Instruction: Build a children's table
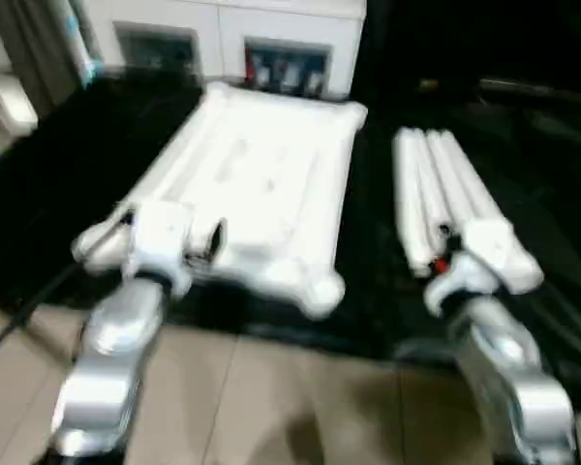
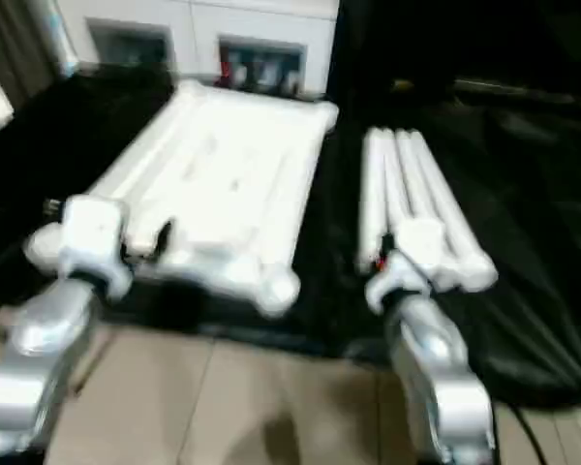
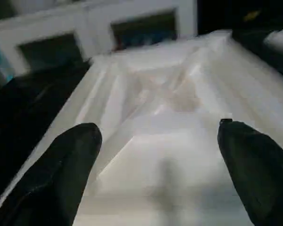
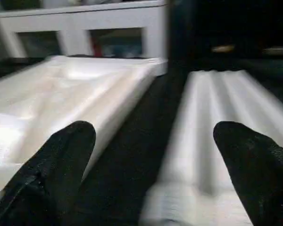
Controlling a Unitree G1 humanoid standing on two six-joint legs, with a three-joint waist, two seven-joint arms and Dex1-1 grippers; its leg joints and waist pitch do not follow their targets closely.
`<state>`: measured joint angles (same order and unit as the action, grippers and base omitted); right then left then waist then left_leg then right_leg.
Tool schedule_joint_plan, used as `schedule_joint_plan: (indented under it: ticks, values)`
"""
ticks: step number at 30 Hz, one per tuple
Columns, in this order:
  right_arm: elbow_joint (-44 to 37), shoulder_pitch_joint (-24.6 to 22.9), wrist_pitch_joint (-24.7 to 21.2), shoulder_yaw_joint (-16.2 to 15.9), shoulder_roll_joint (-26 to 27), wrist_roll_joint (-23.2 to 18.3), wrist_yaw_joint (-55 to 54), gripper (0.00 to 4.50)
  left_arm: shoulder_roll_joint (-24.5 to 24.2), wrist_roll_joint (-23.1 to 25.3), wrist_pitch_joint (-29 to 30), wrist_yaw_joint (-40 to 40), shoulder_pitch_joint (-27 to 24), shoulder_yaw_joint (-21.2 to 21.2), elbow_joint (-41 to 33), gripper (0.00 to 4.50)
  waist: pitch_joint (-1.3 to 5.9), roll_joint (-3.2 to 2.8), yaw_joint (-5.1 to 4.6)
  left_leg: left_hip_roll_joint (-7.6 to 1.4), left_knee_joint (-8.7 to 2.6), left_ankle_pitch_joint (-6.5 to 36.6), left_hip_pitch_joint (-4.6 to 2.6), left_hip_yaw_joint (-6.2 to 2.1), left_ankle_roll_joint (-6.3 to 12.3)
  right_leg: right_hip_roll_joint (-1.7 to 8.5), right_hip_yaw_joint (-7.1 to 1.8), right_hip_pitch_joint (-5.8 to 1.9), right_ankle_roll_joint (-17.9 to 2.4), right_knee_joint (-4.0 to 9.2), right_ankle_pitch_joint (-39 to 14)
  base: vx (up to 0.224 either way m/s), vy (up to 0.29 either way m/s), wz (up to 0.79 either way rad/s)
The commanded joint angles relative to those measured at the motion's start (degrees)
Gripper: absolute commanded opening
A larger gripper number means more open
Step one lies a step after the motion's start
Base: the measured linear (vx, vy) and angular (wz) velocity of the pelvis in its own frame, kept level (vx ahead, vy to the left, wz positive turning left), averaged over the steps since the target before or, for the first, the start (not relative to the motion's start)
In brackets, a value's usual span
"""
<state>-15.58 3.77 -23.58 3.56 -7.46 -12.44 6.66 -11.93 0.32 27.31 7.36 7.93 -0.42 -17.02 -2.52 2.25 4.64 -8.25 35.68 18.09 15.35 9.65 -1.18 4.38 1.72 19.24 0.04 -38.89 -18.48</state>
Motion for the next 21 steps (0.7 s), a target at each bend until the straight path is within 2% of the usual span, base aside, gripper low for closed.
schedule_joint_plan:
  ticks: [1, 2, 3, 4, 5, 6, 7, 8, 9, 10, 11, 12, 13, 14, 15, 16, 17, 18, 19, 20, 21]
  values:
    - [-0.32, 0.49, 0.15, 0.55, -0.08, 0.94, 0.02, 4.47, -0.08, 0.17, -0.19, 0.67, -0.40, -1.29, -0.36, 4.45, 2.74, 1.13, 3.13, 0.67, 5.40, 0.23, 8.15, -2.52, 8.17, 10.41, -10.54, -10.23, -12.26, 9.73, -1.99, 0.109, -0.056, 0.11]
    - [-0.30, 0.50, 0.16, 0.53, -0.17, 1.07, -0.03, 4.47, -0.09, 0.18, -0.18, 0.74, -0.54, -1.39, -0.43, 4.45, 2.78, 0.89, 3.12, 0.31, 6.12, -4.77, 10.29, -3.60, 5.13, 8.73, -8.71, -10.26, -15.18, 8.67, 6.86, 0.109, -0.056, 0.11]
    - [-0.21, 0.58, 0.26, 0.55, -0.20, 1.15, -0.05, 4.47, -0.23, 0.18, -0.17, 0.95, -0.66, -1.56, -0.47, 4.45, 2.55, -0.12, 2.62, -0.65, 3.85, -9.38, 9.86, -3.95, 3.29, 6.80, -5.43, -8.74, -17.41, 8.95, 8.80, 0.109, -0.024, -0.05]
    - [-0.21, 0.58, 0.27, 0.57, -0.20, 1.13, -0.04, 4.47, -0.25, 0.19, -0.17, 0.98, -0.66, -1.58, -0.48, 4.45, 2.55, -0.12, 2.62, -0.65, 3.85, -9.38, 9.86, -3.95, 3.29, 6.80, -5.43, -8.74, -17.41, 8.95, 8.80, 0.106, -0.007, -0.04]
    - [-0.19, 0.61, 0.31, 0.60, -0.19, 1.09, -0.02, 4.47, -0.32, 0.20, -0.17, 1.07, -0.69, -1.64, -0.51, 4.45, 2.84, -3.59, 2.02, -2.28, -3.04, -14.59, 6.84, -3.59, 4.99, 1.97, 0.48, -7.30, -13.25, 9.25, -0.28, 0.106, -0.007, -0.04]
    - [-0.13, 0.60, 0.39, 0.58, -0.24, 1.00, 0.01, 4.47, -0.35, 0.21, -0.17, 1.15, -0.77, -1.68, -0.64, 4.45, 2.74, -4.74, 1.45, -3.59, -4.97, -7.99, 4.35, -5.08, 6.38, -0.61, 2.00, -5.21, -9.85, 7.87, -3.79, 0.106, 0.058, -0.05]
    - [-0.13, 0.60, 0.39, 0.58, -0.24, 1.00, 0.01, 4.47, -0.35, 0.21, -0.17, 1.15, -0.77, -1.68, -0.64, 4.45, 3.37, -5.82, -1.38, -7.96, -6.74, 5.35, -0.29, -10.91, 10.86, -2.47, 3.23, -0.76, -5.70, 0.03, -6.86, 0.140, 0.073, -0.02]
    - [-0.09, 0.49, 0.52, 0.52, -0.32, 0.98, -0.05, 4.47, -0.36, 0.19, -0.16, 1.14, -0.86, -1.72, -0.73, 4.45, 4.20, -4.88, -1.40, -9.82, -5.91, 9.07, -3.09, -12.70, 16.43, -0.94, 1.81, 2.29, -1.76, -2.58, -5.78, 0.140, 0.073, -0.02]
    - [-0.07, 0.43, 0.56, 0.50, -0.33, 0.95, -0.08, 4.47, -0.37, 0.18, -0.18, 1.14, -0.91, -1.74, -0.75, 4.45, 3.67, -4.76, -1.63, -9.13, -5.68, 7.18, -1.82, -11.62, 19.38, -0.44, 1.40, 3.65, 1.25, -3.65, -2.45, 0.138, 0.016, 0.03]
    - [-0.07, 0.35, 0.59, 0.52, -0.30, 1.00, -0.08, 4.47, -0.34, 0.27, -0.21, 1.16, -0.97, -1.79, -0.77, 4.45, 3.67, -4.76, -1.63, -9.13, -5.68, 7.18, -1.82, -11.62, 19.38, -0.44, 1.40, 3.65, 1.25, -3.65, -2.45, 0.077, 0.007, 0.05]
    - [-0.24, 0.22, 0.89, 0.44, -0.26, 1.12, 0.01, 4.47, -0.32, 0.25, -0.15, 1.27, -1.04, -1.86, -0.81, 4.45, 2.95, -3.67, -1.67, -7.40, -6.76, 9.51, -0.12, -8.50, 19.72, -0.12, 1.26, 4.03, 1.75, -2.50, 3.41, 0.077, 0.007, 0.05]
    - [-0.36, 0.17, 0.88, 0.40, -0.19, 1.08, 0.14, 4.47, -0.34, 0.23, -0.11, 1.35, -1.08, -1.92, -0.85, 4.45, 2.66, -2.83, -1.87, -6.64, -6.95, 11.29, 0.50, -7.35, 18.75, 0.53, 0.57, 3.72, 0.82, -0.70, 5.58, 0.062, -0.035, 0.04]
    - [-0.66, 0.07, 0.55, 0.33, 0.01, 0.86, 0.40, 4.47, -0.39, 0.18, -0.03, 1.53, -1.19, -2.08, -0.98, 4.45, 1.99, -0.63, -1.58, -2.66, -6.20, 16.92, 3.49, -4.10, 13.21, 2.64, -1.92, 0.65, 0.23, 5.67, 4.41, 0.050, -0.106, 0.06]
    - [-0.82, 0.00, 0.37, 0.32, 0.17, 0.67, 0.54, 4.47, -0.46, 0.07, 0.01, 1.65, -1.23, -2.20, -1.04, 4.45, 1.77, 0.50, 0.48, 1.84, 1.86, 14.53, 1.24, 0.64, 4.62, 4.50, -9.56, 0.13, -1.65, 11.86, -25.84, 0.050, -0.106, 0.06]
    - [-0.92, -0.10, -0.02, 0.25, 0.24, 0.42, 0.79, 4.47, -0.51, 0.00, 0.04, 1.71, -1.26, -2.29, -1.05, 4.45, 1.14, 1.11, 2.73, 1.20, 3.70, 6.47, 4.71, -1.95, 1.52, 6.48, -14.14, -5.15, -7.98, 12.39, -36.36, 0.060, -0.117, -0.18]
    - [-0.97, -0.26, 0.01, 0.01, 0.15, 0.64, 0.78, 4.47, -0.57, -0.05, 0.00, 1.78, -1.31, -2.33, -1.06, 4.45, 1.47, 0.62, 3.94, 1.46, 3.73, 4.54, 4.84, -2.51, -0.17, 4.95, -15.31, -5.62, -9.65, 11.85, -34.66, 0.109, -0.078, -0.47]
    - [-0.97, -0.31, 0.05, -0.17, 0.00, 0.95, 0.66, 4.47, -0.58, -0.09, 0.02, 1.81, -1.28, -2.36, -1.01, 4.45, 1.21, 0.75, 4.35, 2.13, 3.26, 3.19, 5.44, -3.26, -2.69, 1.47, -16.63, -6.48, -11.64, 10.99, -25.91, 0.109, -0.078, -0.47]
    - [-0.97, -0.30, 0.10, -0.34, -0.14, 1.30, 0.47, 4.47, -0.60, -0.12, 0.03, 1.87, -1.27, -2.35, -0.97, 4.45, 1.41, 0.03, 4.75, 2.13, 2.25, 2.64, 4.72, -3.51, -3.93, -0.42, -16.79, -6.03, -11.51, 10.65, -21.25, 0.108, -0.042, -0.40]
    - [-0.97, -0.30, 0.10, -0.34, -0.14, 1.30, 0.47, 4.47, -0.60, -0.12, 0.03, 1.87, -1.27, -2.35, -0.97, 4.45, 1.67, -1.45, 4.42, 1.16, -2.14, 2.99, 1.01, -3.27, -5.74, -5.51, -15.04, -3.39, -6.96, 9.82, -15.00, 0.100, 0.005, -0.37]
    - [-0.94, -0.24, 0.23, -0.26, -0.05, 1.21, 0.19, 4.47, -0.63, -0.13, 0.00, 2.01, -1.28, -2.30, -0.91, 4.45, 0.98, -2.54, 2.75, -2.64, -5.95, 4.64, -2.32, -5.06, -4.60, -7.80, -11.36, 0.71, -0.63, 6.28, -10.84, 0.100, 0.005, -0.37]
    - [-0.94, -0.24, 0.23, -0.26, -0.05, 1.21, 0.19, 4.47, -0.63, -0.13, 0.00, 2.01, -1.28, -2.30, -0.91, 4.45, 2.39, -3.97, 2.39, -7.12, -7.43, 7.60, -6.81, -7.04, -3.53, -5.46, -7.68, 5.25, 0.34, 1.48, -11.11, 0.075, 0.026, -0.46]
